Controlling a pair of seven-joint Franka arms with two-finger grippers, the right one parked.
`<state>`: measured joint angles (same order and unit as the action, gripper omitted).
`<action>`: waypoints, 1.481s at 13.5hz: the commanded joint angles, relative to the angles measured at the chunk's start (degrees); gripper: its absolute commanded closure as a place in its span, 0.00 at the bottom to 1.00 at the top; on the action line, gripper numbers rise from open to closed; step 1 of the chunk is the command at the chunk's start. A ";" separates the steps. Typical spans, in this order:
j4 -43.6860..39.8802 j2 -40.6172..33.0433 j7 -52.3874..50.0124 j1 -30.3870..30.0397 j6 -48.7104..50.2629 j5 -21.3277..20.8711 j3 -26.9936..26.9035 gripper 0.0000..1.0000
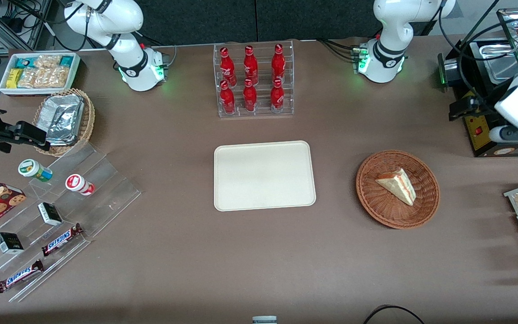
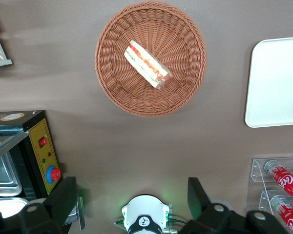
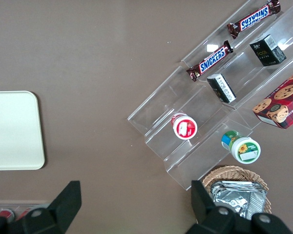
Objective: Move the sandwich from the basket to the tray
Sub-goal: 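Move the left gripper over the wrapped sandwich in the wicker basket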
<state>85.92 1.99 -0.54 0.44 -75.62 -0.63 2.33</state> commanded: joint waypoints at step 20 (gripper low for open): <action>42.58 -6.13 -31.41 -0.70 -46.97 -2.19 0.04 0.00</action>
<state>126.96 -3.79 -26.28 0.31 -119.58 -2.74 1.87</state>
